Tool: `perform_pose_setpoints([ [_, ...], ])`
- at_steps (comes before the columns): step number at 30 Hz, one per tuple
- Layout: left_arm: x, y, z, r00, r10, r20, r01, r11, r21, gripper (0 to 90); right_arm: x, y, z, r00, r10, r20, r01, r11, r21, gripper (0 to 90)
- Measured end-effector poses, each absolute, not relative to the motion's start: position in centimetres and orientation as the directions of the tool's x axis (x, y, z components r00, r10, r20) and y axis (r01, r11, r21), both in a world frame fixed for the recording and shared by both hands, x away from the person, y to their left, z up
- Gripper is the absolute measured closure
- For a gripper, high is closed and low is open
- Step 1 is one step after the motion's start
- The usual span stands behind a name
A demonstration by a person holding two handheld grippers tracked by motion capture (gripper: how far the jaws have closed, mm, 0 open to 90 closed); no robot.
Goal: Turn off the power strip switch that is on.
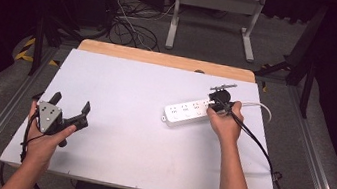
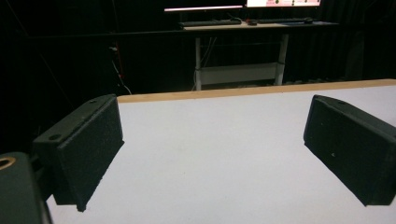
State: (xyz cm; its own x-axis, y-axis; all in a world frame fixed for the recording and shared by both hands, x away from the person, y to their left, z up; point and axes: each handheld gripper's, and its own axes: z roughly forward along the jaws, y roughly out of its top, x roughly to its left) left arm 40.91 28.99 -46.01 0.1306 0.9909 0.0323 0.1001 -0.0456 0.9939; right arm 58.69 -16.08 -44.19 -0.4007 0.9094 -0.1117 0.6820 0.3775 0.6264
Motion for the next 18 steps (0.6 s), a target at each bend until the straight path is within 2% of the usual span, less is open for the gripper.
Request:
perform_pose_setpoints([
  [4,40.9,29.0,-46.0,0.133,0.991,0.029,0.102,-0.043,0.994,5.2,58.9,-16.4,-44.1,-0.419,0.903,-0.094,0.673,0.379,0.635,89.4],
  [7,41.0,29.0,-46.0,0.131,0.991,0.029,0.104,-0.043,0.994,5.3,58.4,-16.7,-43.2,-0.420,0.904,-0.080,0.618,0.350,0.704,90.0],
  [11,40.8,29.0,-46.0,0.128,0.992,0.024,0.101,-0.037,0.994,5.3,57.8,-17.5,-41.8,-0.423,0.904,-0.055,0.583,0.318,0.747,90.0],
  [18,40.6,29.3,-46.0,0.117,0.993,0.023,0.100,-0.035,0.994,5.3,54.7,-20.2,-38.8,-0.467,0.884,-0.017,0.451,0.255,0.855,90.0],
])
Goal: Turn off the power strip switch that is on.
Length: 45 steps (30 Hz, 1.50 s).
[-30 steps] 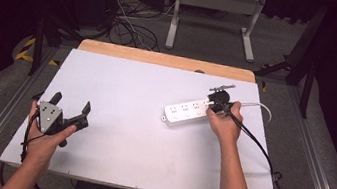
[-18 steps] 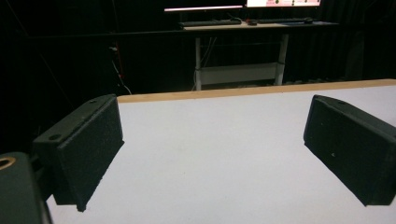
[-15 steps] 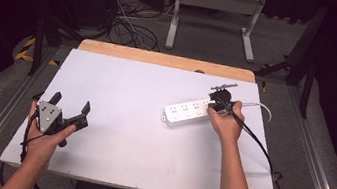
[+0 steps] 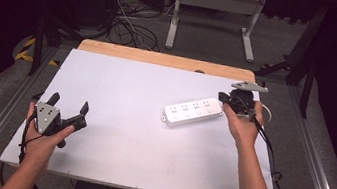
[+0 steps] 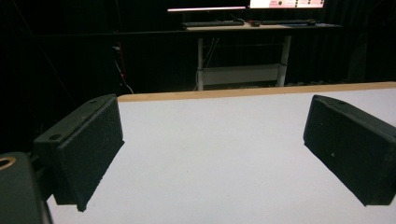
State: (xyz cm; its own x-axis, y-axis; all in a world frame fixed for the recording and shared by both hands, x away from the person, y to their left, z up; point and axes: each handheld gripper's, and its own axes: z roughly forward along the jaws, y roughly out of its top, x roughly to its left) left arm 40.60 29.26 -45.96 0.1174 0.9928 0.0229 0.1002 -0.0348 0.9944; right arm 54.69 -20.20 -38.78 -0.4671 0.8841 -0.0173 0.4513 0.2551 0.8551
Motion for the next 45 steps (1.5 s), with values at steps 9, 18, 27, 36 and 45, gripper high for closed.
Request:
perform_pose_setpoints([
  [9,40.6,29.2,-46.0,0.111,0.993,0.027,0.101,-0.038,0.994,5.3,49.3,-23.2,-38.7,-0.506,0.863,0.014,0.235,0.122,0.964,90.0],
  [18,40.5,29.3,-45.9,0.105,0.994,0.021,0.099,-0.031,0.995,5.3,45.1,-25.1,-43.1,-0.481,0.876,0.043,0.069,-0.011,0.998,90.0],
  [27,40.5,29.2,-45.7,0.115,0.993,0.021,0.088,-0.032,0.996,5.3,42.5,-26.0,-43.9,-0.511,0.858,0.051,-0.028,-0.076,0.997,89.9],
  [36,40.5,29.1,-45.6,0.120,0.993,0.020,0.084,-0.030,0.996,5.3,41.4,-26.1,-44.4,-0.562,0.826,0.044,-0.039,-0.080,0.996,88.6],
  [45,40.5,29.1,-45.6,0.118,0.993,0.014,0.086,-0.025,0.996,5.3,41.3,-25.9,-44.6,-0.562,0.827,0.029,-0.053,-0.071,0.996,88.9],
])
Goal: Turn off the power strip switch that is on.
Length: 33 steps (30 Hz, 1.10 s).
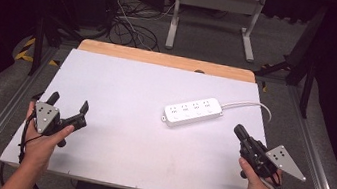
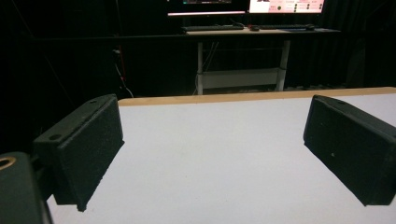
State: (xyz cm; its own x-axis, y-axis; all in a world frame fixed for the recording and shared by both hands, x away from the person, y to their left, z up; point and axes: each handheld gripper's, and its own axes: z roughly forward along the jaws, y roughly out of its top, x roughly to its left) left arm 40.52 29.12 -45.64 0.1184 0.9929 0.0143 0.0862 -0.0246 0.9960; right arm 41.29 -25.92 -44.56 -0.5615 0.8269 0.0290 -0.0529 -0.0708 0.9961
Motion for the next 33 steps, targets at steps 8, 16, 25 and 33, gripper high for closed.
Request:
perform_pose_setpoints([
  [8,40.53,29.18,-45.64,0.120,0.993,0.016,0.087,-0.026,0.996,5.3,41.35,-25.72,-44.71,-0.558,0.829,0.033,-0.034,-0.062,0.997,69.3],
  [16,40.52,29.19,-45.63,0.119,0.993,0.017,0.087,-0.028,0.996,5.3,41.83,-25.60,-44.68,-0.474,0.873,0.115,0.052,-0.103,0.993,18.7],
  [25,40.54,29.18,-45.66,0.119,0.993,0.015,0.090,-0.026,0.996,5.2,42.11,-25.41,-44.80,-0.448,0.886,0.118,0.068,-0.098,0.993,2.7],
  [33,40.55,29.16,-45.64,0.121,0.993,0.013,0.090,-0.024,0.996,5.2,42.06,-25.25,-44.91,-0.461,0.882,0.099,0.064,-0.078,0.995,2.7],
])
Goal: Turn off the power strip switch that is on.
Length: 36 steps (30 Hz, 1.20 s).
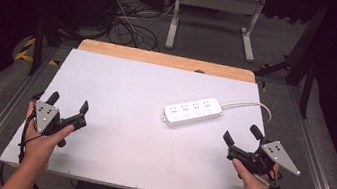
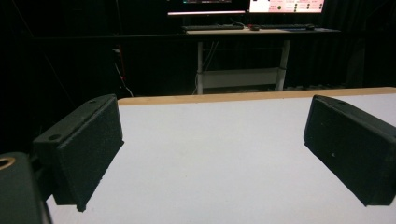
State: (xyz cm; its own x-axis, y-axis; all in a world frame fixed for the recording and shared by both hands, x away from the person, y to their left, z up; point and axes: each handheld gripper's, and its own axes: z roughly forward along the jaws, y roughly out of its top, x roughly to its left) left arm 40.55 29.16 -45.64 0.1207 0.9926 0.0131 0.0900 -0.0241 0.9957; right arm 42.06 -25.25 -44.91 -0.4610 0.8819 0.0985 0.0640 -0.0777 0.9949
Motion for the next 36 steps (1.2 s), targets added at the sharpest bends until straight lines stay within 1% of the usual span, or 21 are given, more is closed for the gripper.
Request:
perform_pose_setpoints([
  [13,40.39,29.20,-45.64,0.119,0.993,0.015,0.087,-0.026,0.996,5.2,42.04,-25.10,-44.94,-0.480,0.873,0.082,0.058,-0.062,0.996,3.5],
  [36,40.23,29.39,-45.64,0.117,0.993,0.010,0.088,-0.021,0.996,5.2,42.28,-24.78,-45.12,-0.484,0.873,0.058,0.070,-0.028,0.997,5.0],
])
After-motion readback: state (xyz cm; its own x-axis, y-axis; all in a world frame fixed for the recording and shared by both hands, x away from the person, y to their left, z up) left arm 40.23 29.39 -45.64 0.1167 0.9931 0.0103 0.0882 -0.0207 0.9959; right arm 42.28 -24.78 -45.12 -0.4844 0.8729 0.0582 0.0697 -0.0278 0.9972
